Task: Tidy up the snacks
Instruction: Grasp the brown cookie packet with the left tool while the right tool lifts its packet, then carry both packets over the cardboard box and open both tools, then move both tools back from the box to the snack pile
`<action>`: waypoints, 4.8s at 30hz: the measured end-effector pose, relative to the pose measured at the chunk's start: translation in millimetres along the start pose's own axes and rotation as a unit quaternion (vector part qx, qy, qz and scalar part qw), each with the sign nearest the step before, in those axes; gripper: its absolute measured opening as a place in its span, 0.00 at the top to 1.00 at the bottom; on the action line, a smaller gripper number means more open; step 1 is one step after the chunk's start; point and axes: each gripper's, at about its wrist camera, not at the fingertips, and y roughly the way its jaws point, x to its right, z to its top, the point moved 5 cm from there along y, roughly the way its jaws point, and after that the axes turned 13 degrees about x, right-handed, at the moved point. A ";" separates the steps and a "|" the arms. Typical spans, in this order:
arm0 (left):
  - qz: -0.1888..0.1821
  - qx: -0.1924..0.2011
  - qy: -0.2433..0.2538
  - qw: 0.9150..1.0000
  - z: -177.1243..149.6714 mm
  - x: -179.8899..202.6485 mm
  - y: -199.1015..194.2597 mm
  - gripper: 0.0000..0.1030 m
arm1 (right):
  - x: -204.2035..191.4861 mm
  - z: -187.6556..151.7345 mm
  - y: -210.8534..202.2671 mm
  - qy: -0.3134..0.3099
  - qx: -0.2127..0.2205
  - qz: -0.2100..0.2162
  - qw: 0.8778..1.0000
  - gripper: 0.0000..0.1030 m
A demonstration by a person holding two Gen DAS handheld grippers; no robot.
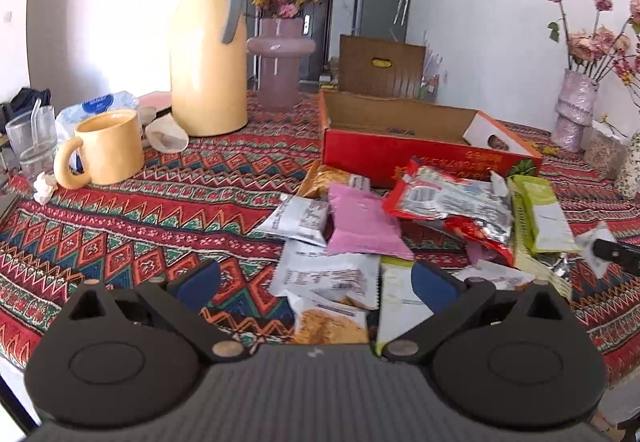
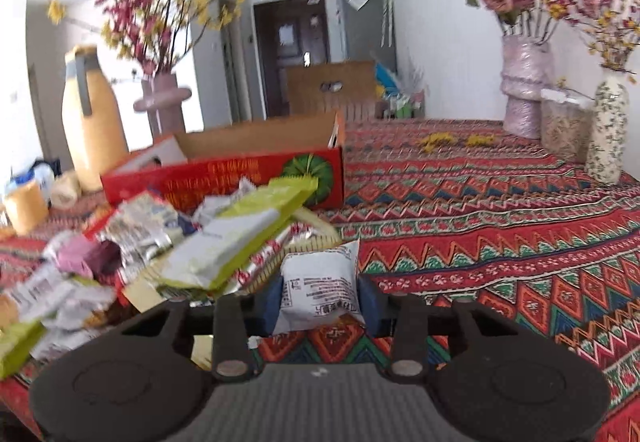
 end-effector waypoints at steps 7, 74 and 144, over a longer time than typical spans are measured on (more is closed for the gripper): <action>0.002 -0.045 0.016 0.999 -4.8 -4.0 26.3 0.00 | 3.2 1.2 -14.8 0.029 0.021 -0.004 0.999 0.62; -0.031 0.030 0.031 0.999 87.2 50.8 59.8 0.53 | -17.6 89.6 24.9 0.025 0.109 0.032 0.993 0.61; -0.033 0.090 0.009 0.995 99.4 52.2 83.1 0.00 | -64.0 108.5 75.1 -0.018 0.082 0.022 0.996 0.00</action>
